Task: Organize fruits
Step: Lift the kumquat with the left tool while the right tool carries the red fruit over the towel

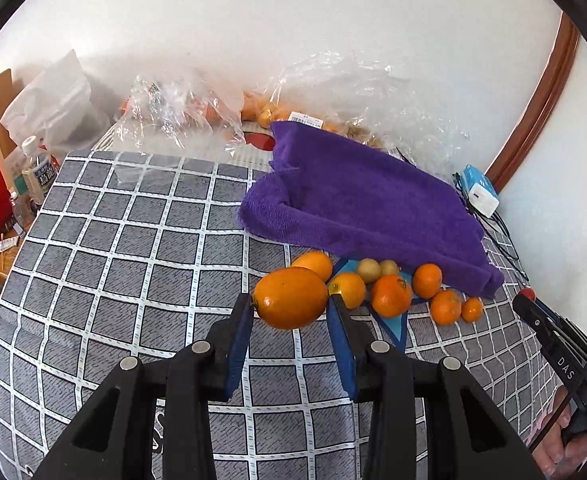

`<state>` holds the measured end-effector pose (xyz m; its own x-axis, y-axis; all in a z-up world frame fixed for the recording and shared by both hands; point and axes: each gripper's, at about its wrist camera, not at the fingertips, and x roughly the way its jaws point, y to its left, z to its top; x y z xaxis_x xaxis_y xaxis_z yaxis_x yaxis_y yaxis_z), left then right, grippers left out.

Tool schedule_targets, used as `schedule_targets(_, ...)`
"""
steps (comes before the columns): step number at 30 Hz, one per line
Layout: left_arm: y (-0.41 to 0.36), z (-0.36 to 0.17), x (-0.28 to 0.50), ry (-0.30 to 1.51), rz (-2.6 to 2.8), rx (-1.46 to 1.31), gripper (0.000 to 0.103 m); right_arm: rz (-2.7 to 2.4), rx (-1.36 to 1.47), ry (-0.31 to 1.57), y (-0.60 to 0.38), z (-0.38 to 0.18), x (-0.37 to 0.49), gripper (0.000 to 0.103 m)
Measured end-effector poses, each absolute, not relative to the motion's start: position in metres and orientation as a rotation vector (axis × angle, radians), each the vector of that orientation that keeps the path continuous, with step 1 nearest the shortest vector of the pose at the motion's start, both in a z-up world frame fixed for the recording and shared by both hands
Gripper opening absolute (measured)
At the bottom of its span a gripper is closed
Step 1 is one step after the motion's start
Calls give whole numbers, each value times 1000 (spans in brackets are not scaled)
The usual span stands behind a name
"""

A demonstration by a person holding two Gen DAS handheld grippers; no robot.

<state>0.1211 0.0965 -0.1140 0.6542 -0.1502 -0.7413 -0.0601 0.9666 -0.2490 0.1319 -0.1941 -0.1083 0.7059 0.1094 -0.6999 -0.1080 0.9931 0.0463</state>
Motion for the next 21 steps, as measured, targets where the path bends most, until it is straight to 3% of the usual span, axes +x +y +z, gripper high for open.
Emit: schedule_targets(21,84,-66,168,792,-9,-240,36,148,-1,706,-214,-71,185,24)
